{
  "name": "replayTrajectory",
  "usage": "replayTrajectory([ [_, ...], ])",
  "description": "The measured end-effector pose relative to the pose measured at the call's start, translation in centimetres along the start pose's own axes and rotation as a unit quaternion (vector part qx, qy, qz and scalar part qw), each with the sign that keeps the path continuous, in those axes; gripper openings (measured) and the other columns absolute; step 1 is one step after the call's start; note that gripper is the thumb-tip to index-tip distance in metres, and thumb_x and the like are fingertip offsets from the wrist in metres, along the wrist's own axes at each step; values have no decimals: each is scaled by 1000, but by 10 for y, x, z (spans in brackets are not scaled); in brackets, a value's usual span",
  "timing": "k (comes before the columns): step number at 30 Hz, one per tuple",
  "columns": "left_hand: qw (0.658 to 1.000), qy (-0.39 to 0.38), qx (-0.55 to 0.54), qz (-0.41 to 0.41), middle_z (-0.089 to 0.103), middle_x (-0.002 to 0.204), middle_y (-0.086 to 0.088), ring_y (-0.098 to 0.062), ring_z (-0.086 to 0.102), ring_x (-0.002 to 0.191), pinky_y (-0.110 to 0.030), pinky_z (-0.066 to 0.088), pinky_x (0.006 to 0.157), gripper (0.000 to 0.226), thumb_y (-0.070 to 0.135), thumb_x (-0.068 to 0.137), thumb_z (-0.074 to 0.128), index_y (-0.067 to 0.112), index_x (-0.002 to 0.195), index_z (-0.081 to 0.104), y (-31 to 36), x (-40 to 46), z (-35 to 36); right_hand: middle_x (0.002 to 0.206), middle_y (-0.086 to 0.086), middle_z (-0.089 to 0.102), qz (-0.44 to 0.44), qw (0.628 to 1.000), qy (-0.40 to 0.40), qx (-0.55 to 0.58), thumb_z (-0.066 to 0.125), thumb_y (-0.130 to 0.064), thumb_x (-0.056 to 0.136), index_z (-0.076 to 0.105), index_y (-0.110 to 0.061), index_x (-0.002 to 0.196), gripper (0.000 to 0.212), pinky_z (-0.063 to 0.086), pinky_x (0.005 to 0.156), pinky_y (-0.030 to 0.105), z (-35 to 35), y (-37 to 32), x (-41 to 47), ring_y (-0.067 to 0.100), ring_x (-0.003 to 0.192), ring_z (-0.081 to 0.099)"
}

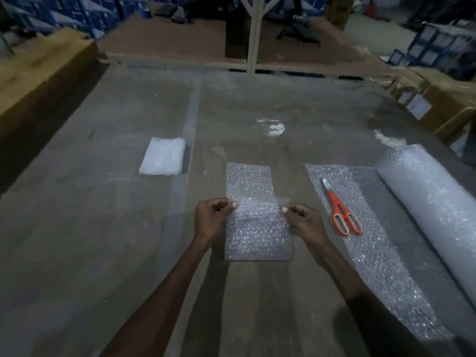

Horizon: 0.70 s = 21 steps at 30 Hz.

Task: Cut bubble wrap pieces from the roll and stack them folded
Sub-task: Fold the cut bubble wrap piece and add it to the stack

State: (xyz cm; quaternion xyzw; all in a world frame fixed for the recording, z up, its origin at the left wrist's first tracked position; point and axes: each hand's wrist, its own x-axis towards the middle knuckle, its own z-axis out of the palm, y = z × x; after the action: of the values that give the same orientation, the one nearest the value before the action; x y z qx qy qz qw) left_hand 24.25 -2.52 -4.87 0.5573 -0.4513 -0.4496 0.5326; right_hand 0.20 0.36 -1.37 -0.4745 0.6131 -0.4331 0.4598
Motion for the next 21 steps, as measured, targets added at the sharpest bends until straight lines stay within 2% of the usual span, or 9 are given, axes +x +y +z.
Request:
replayTrajectory([
  [4, 999, 1, 43, -4, 77, 88, -2, -2, 69, 73, -22, 55, 74, 16, 6, 80, 82, 15, 92, 78, 1, 44, 4, 70, -4, 69, 41, 999, 18, 16, 76, -15, 91, 74, -10, 98, 9, 54, 59, 28, 7, -10, 40, 9, 58, 60],
  [7, 996, -1, 91, -11, 76, 92, -1, -6, 70, 77, -28, 58, 81, 17, 8, 81, 81, 8, 99, 78, 1, 76, 5, 70, 1, 70, 60, 998, 14, 16, 79, -16, 89, 73, -10, 94, 10, 54, 59, 29, 11, -14, 72, 10, 56, 60],
  [11, 991, -1, 135, -9, 77, 86, 1, -12, 72, 79, -42, 60, 84, 11, 10, 79, 82, 16, 89, 80, -5, 114, 10, 68, 1, 67, 75, 997, 20, 19, 79, -15, 89, 74, -12, 88, 6, 46, 57, 29, 16, -12, 117, 13, 57, 55],
  [15, 986, 9, 168, -7, 77, 86, 3, -12, 73, 81, -39, 60, 82, 10, 18, 78, 84, 16, 88, 80, -9, 145, 16, 61, 0, 62, 63, 998, 25, 5, 79, -16, 88, 75, -14, 85, 6, 40, 49, 25, 22, -8, 155, 12, 53, 48],
  [18, 984, 27, 177, 9, 76, 83, 3, -12, 72, 77, -38, 60, 79, 9, 13, 79, 83, 14, 88, 80, -8, 162, 23, 60, -5, 67, 72, 996, 39, -29, 83, -25, 85, 76, -20, 79, 11, 41, 49, 24, 26, 1, 178, 9, 52, 52],
  [21, 983, 24, 184, 17, 76, 81, 3, -12, 71, 74, -39, 60, 78, 8, 12, 80, 82, 15, 86, 79, -13, 176, 27, 69, -8, 75, 71, 992, 48, -88, 86, -46, 76, 78, -35, 80, 14, 51, 61, 34, 27, 14, 194, 8, 60, 63],
])
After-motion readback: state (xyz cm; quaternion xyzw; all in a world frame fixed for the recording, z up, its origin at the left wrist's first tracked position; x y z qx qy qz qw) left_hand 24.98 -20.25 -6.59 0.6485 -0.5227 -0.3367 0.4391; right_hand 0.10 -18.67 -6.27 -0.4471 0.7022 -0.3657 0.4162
